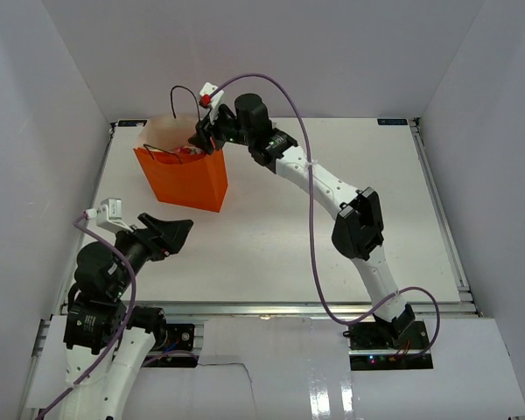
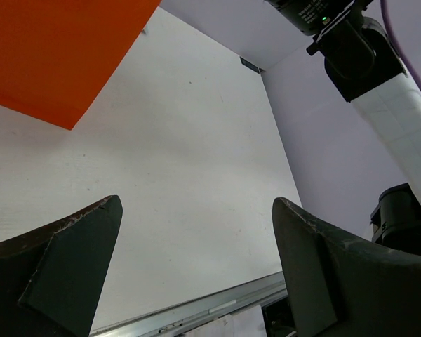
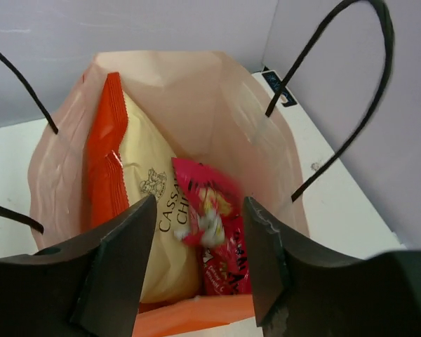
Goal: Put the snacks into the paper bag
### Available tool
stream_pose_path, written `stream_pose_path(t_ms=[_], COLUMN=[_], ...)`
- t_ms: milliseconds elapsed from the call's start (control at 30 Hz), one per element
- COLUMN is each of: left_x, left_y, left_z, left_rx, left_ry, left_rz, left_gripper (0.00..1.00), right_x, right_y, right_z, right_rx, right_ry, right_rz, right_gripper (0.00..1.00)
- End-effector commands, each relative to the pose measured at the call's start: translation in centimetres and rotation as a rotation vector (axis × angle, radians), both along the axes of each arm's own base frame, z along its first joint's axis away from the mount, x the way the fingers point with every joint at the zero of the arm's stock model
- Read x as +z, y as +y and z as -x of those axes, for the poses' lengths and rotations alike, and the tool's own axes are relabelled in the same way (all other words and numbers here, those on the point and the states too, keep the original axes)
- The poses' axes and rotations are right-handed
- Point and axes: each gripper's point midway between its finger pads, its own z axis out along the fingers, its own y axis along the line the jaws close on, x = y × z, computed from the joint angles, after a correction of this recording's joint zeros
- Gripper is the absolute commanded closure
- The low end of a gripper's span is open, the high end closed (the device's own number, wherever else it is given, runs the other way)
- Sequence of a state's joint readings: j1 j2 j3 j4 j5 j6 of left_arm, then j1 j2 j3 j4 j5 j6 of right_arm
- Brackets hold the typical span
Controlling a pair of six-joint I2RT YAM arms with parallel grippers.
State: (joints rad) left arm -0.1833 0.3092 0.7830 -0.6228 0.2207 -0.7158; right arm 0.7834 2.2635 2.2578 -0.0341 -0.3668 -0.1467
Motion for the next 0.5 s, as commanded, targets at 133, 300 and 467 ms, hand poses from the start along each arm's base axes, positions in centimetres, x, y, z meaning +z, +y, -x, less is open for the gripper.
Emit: stream_pose_path(t_ms=[133,300,467], left_x=[-0.9,-1.3,-1.9], left_y=[-1.7,-4.0,-8.2], left_z=[-1.3,-3.9,-7.3], left_rx=[-0.085,-0.205,-0.313], left_ry=[0.086,0.147,0.215], left_rz=[0.000,0.007,-0.033], left_gripper=[0.02,0.02,0.02], right_x=[12.7,11.6,4.6], right_y=[-3.4,-8.4,-16.9], right_z=[1.0,0.7,-1.0], right_rx=[-0.038,-0.064,-0.124], right_ry=[-0.174,-0.085,0.069], right_rz=[-0.200,-0.148,0.001], right_gripper=[0.37,0.31,0.11])
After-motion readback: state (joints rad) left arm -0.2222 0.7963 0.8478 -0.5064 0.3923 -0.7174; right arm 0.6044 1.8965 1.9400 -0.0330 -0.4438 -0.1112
